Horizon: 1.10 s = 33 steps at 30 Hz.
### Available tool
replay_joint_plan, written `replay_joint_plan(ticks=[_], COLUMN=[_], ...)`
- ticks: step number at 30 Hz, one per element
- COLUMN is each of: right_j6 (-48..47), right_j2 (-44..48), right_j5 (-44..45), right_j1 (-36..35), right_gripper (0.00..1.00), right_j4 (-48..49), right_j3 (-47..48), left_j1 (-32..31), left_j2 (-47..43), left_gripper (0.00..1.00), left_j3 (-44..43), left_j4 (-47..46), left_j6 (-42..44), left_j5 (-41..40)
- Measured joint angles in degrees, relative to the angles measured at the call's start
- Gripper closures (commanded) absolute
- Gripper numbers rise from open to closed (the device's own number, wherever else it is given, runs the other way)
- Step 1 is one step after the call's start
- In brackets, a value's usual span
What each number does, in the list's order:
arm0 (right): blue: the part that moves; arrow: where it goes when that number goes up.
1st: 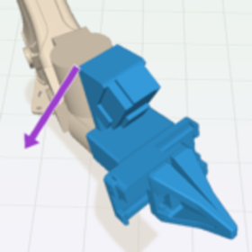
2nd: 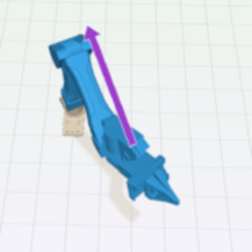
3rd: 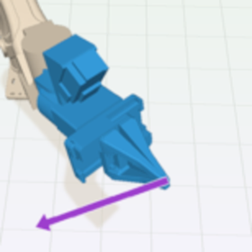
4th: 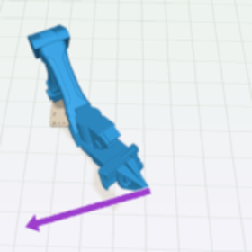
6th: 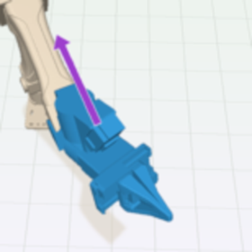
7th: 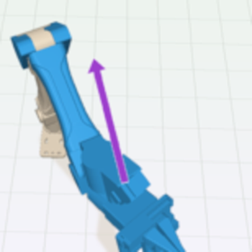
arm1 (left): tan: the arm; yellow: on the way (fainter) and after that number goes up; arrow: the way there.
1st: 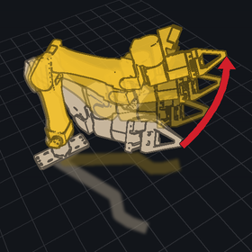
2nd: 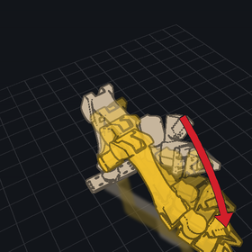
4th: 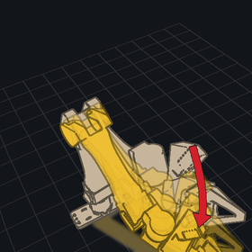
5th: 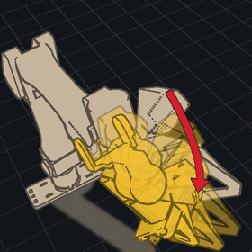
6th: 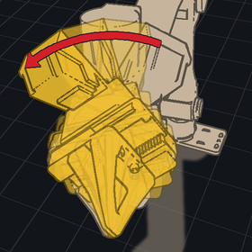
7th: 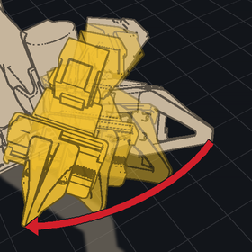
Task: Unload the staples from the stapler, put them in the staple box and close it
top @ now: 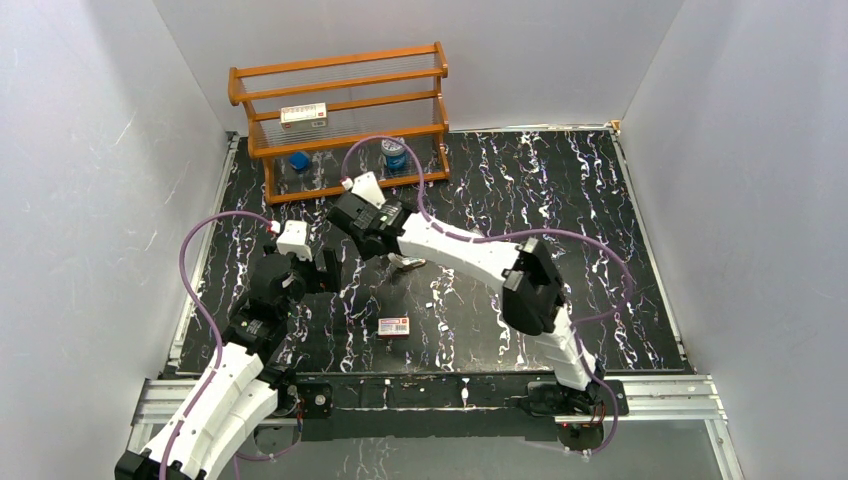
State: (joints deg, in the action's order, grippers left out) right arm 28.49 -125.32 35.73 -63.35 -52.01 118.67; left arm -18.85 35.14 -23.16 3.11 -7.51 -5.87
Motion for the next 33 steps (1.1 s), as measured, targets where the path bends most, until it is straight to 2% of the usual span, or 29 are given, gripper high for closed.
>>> replay_joint_plan(ticks=[3,7,11,14,16,19,25,33], right_j6=[-0.1,1.0,2.0,1.5,0.1,-3.4,-10.0,-14.0], right_j2=[6.4,19.3,28.7,30.3,29.9,28.0,15.6,3.5], right_j5=[2.1,2.8,-3.4,-8.6,-12.2,-17.2,-27.0,-29.9], right_j1=[0.2,4.0,17.3,27.9,32.0,33.9,36.4,38.2], right_gripper=[0.12,0.11,0.10,0.09,0.08,0.06,0.05,0.09], right_j4=[1.7,4.7,10.0,13.2,14.6,15.2,14.8,11.4], right_j3=[-6.3,-20.3,-33.5,-39.5,-41.2,-39.9,-27.9,-18.6], left_j1=[0.0,0.0,0.0,0.0,0.0,0.0,0.0,0.0], left_j2=[0.0,0.1,0.7,1.1,1.2,1.5,3.0,4.7], left_gripper=[0.07,0.07,0.07,0.07,0.07,0.07,0.07,0.06], left_j3=[0.0,0.0,-0.1,-0.2,-0.2,-0.2,-0.3,-1.3], left_j4=[0.0,0.0,0.0,0.0,0.0,0.0,0.0,0.6], left_j6=[0.0,0.0,0.0,0.0,0.0,0.1,0.5,1.0], left_j5=[0.0,0.1,0.3,0.6,0.8,1.4,2.6,3.6])
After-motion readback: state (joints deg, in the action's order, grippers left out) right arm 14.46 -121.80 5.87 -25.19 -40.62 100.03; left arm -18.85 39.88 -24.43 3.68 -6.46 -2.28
